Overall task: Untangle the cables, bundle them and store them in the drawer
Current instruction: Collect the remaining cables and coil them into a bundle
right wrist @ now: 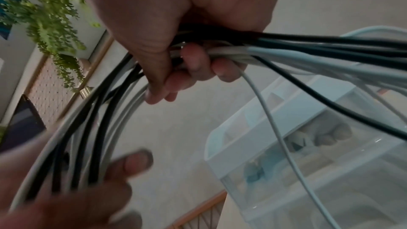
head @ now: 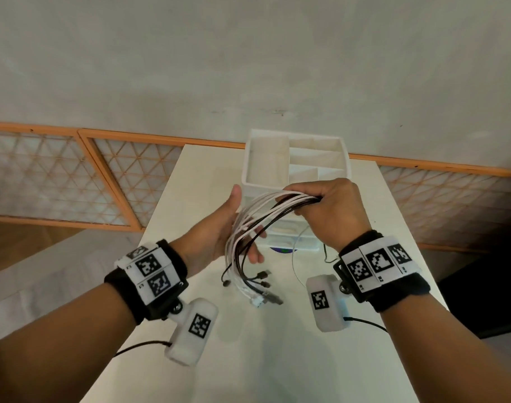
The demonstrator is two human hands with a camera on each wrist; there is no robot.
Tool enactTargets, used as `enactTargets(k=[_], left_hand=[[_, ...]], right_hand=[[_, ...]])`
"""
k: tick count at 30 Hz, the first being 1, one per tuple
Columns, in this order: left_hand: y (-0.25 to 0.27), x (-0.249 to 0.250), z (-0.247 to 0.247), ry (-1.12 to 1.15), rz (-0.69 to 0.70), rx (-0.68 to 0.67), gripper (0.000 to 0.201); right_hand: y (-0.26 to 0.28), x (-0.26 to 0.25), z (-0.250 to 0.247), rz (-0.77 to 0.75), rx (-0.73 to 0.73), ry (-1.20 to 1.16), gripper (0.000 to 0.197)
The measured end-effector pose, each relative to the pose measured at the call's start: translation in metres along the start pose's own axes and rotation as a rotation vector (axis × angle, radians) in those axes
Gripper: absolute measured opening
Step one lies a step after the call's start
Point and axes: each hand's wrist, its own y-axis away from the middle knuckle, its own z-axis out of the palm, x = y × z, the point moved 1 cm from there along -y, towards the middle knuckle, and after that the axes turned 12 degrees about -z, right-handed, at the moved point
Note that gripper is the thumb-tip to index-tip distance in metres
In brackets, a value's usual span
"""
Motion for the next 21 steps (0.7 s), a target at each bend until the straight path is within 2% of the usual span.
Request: enactTargets(k=[2, 6, 8, 9, 10, 13, 15, 16, 18, 20, 21], left_hand=[[0.002, 0.018, 0.008, -0.053, 0.055, 0.032, 0.089], [0.002, 0.039, 0.016, -0.043, 0.162, 0.360, 0.053], [0.004, 0.047, 0.012, 0.005, 0.211, 0.449, 0.050], [0.006, 0.051, 0.008, 0.022, 0.234, 0.476, 0.050], [0.010, 0.056, 0.006, 0.040, 0.255, 0.487, 0.050], [0.022, 0.071, -0.002, 0.084, 0.303, 0.463, 0.048], [0.025, 0.074, -0.007, 0.013, 0.306, 0.485, 0.047], [0.023, 0.072, -0.009, -0.052, 0.292, 0.530, 0.048], [0.016, 0.065, -0.012, -0.206, 0.257, 0.664, 0.049], [0.010, 0.056, -0.015, -0.272, 0.217, 0.785, 0.051], [0.009, 0.053, -0.017, -0.264, 0.202, 0.834, 0.051]], right_hand=[[-0.001, 0.001, 0.000, -0.013, 0.019, 0.024, 0.042], [0.003, 0.010, -0.004, -0.048, 0.160, -0.027, 0.022], [0.013, 0.024, -0.005, -0.019, 0.233, -0.058, 0.016], [0.021, 0.036, -0.003, 0.022, 0.218, -0.007, 0.018], [0.030, 0.052, -0.001, 0.080, 0.150, 0.095, 0.023], [0.060, 0.102, 0.005, 0.283, -0.204, 0.442, 0.036], [0.064, 0.113, -0.001, 0.335, -0.238, 0.526, 0.040], [0.059, 0.113, -0.007, 0.297, -0.168, 0.527, 0.036], [0.044, 0.100, -0.023, 0.227, 0.135, 0.382, 0.012], [0.029, 0.080, -0.043, 0.154, 0.435, 0.216, 0.017], [0.025, 0.073, -0.053, 0.110, 0.541, 0.182, 0.020]])
